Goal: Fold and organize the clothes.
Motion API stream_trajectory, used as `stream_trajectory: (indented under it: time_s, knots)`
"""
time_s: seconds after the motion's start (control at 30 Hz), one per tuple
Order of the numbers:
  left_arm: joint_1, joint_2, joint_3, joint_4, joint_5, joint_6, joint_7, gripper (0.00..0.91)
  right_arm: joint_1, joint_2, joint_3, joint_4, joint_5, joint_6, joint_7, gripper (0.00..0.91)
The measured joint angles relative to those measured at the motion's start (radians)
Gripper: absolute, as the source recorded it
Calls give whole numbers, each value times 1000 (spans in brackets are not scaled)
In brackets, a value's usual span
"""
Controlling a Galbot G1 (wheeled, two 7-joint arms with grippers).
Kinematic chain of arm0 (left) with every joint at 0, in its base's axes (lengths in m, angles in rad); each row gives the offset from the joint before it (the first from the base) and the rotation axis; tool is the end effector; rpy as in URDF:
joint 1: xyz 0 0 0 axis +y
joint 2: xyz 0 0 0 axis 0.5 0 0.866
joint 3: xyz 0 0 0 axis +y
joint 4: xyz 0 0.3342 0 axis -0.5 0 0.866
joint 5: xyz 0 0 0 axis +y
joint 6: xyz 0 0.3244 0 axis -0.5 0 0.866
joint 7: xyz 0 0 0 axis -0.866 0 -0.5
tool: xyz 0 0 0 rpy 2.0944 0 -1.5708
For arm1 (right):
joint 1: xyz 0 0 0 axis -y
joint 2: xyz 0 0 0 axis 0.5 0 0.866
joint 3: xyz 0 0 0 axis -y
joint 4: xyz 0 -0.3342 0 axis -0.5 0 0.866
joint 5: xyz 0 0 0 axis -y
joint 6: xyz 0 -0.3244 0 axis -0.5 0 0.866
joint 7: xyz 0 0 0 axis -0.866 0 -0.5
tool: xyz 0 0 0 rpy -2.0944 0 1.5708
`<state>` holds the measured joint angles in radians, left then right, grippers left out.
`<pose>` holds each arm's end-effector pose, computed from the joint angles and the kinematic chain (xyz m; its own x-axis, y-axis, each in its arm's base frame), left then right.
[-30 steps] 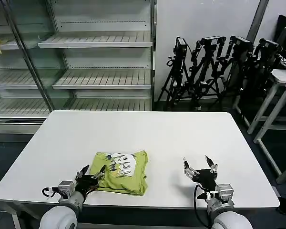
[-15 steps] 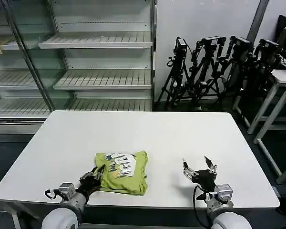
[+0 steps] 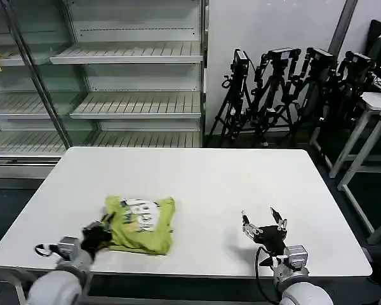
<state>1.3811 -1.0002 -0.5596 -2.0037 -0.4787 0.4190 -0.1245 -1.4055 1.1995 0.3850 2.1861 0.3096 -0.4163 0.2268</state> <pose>0.2253 0.1159 -0.2486 -0.9378 0.0351 0.3453 0.0793 0.9902 0.1147 0.1930 -0.0192 -0.2327 -0.9690 -0.0949 0.2282 -0.1068 0.9935 -0.0403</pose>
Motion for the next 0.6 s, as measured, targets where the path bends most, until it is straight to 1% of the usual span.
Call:
stream_trajectory:
  time_s: [0.23, 0.33, 0.47, 0.6]
  knots:
    - [56, 171, -224, 28, 115, 28, 66, 10, 12, 11, -14, 0, -6, 3, 0, 907]
    - [97, 233, -330, 33, 175, 46, 103, 10, 13, 15, -21, -2, -10, 4, 0, 907]
    - [134, 276, -420, 16, 249, 72, 135, 10, 7, 14, -22, -3, -13, 5, -1, 907]
    - [149, 269, -430, -66, 312, 98, 140, 10, -2, 12, -14, -1, -16, 7, -2, 907]
